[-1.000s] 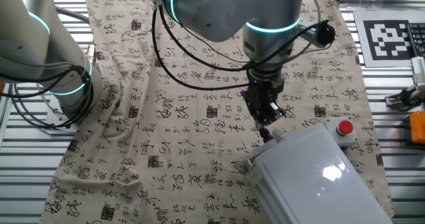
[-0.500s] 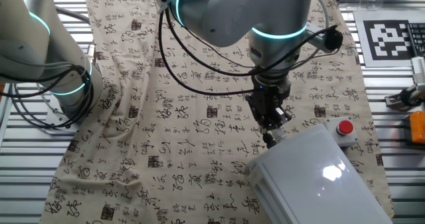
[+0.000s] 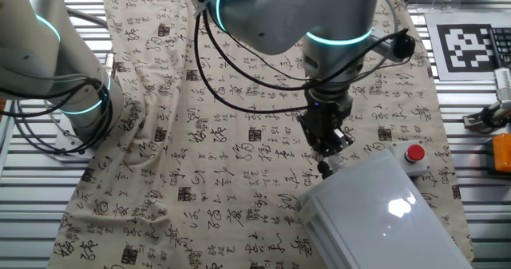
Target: Put things in the drawer
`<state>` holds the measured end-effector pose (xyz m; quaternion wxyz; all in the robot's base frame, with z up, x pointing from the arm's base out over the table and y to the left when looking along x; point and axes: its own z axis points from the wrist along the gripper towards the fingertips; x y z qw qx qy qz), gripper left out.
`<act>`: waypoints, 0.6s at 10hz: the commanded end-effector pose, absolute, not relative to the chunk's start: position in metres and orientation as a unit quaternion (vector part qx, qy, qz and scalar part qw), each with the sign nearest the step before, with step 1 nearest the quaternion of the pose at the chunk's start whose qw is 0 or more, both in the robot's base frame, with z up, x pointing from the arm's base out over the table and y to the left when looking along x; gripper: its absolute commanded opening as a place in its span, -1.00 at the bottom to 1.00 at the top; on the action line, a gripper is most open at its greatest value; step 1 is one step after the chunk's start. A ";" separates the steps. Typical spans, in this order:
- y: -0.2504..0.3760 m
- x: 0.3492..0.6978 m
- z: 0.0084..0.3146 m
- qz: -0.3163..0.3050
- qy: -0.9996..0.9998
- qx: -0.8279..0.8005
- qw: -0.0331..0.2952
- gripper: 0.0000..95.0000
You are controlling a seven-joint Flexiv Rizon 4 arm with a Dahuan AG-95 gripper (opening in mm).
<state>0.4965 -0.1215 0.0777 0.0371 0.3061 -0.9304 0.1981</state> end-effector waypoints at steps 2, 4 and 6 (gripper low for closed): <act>-0.122 0.500 0.075 0.215 -0.926 0.306 0.047 -1.00; -0.122 0.500 0.074 0.228 -0.922 0.308 0.054 -1.00; -0.122 0.500 0.073 0.242 -0.916 0.313 0.061 -1.00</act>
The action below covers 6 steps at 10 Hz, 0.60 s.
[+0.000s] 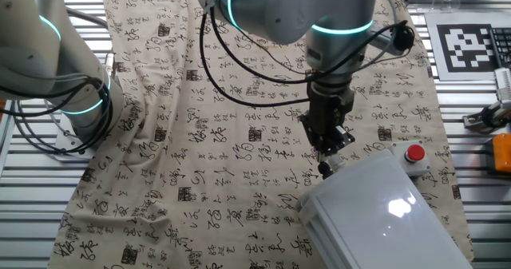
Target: Put things in the drawer
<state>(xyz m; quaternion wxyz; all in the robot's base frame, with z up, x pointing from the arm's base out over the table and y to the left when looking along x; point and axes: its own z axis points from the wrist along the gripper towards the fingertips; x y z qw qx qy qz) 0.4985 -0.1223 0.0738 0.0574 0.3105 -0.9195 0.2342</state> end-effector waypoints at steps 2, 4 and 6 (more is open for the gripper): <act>-0.123 0.501 0.071 0.250 -0.912 0.318 0.064 -1.00; -0.125 0.500 0.072 0.255 -0.909 0.322 0.066 -1.00; -0.128 0.499 0.072 0.255 -0.908 0.325 0.067 -1.00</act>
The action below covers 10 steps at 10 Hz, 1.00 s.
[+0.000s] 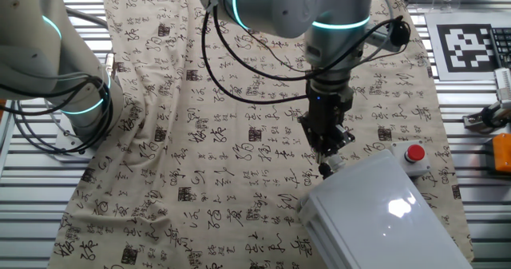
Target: Put things in the drawer
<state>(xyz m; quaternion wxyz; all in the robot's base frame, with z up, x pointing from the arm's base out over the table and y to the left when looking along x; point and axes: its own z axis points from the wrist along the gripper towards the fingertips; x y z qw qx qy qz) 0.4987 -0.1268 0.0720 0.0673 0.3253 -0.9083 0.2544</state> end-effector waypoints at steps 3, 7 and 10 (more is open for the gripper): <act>-0.130 0.500 0.071 0.254 -0.909 0.325 0.064 -1.00; -0.135 0.502 0.072 0.247 -0.911 0.325 0.062 -1.00; -0.133 0.504 0.072 0.240 -0.915 0.319 0.061 -1.00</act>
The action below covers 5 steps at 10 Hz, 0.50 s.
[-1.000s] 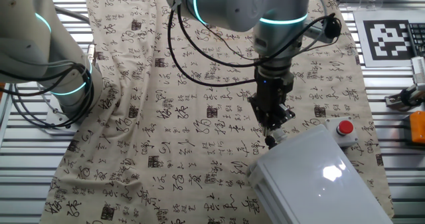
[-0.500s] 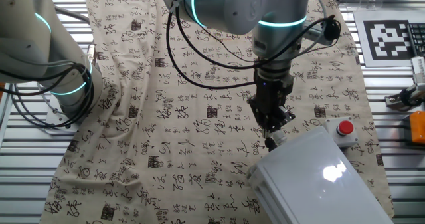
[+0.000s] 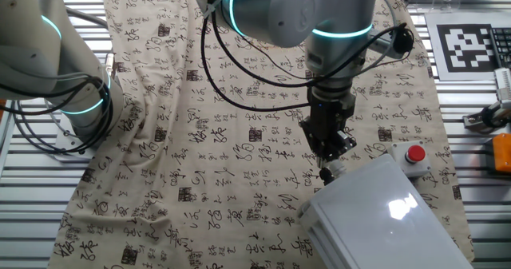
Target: Put things in the drawer
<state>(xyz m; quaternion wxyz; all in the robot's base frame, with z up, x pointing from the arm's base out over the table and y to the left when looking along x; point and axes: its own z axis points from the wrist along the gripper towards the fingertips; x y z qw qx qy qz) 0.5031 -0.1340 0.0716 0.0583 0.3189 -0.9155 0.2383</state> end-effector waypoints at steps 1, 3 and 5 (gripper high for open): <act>-0.134 0.505 0.073 0.241 -0.914 0.320 0.062 -1.00; -0.136 0.508 0.076 0.234 -0.915 0.321 0.062 -1.00; -0.133 0.509 0.076 0.197 -0.934 0.293 0.054 -1.00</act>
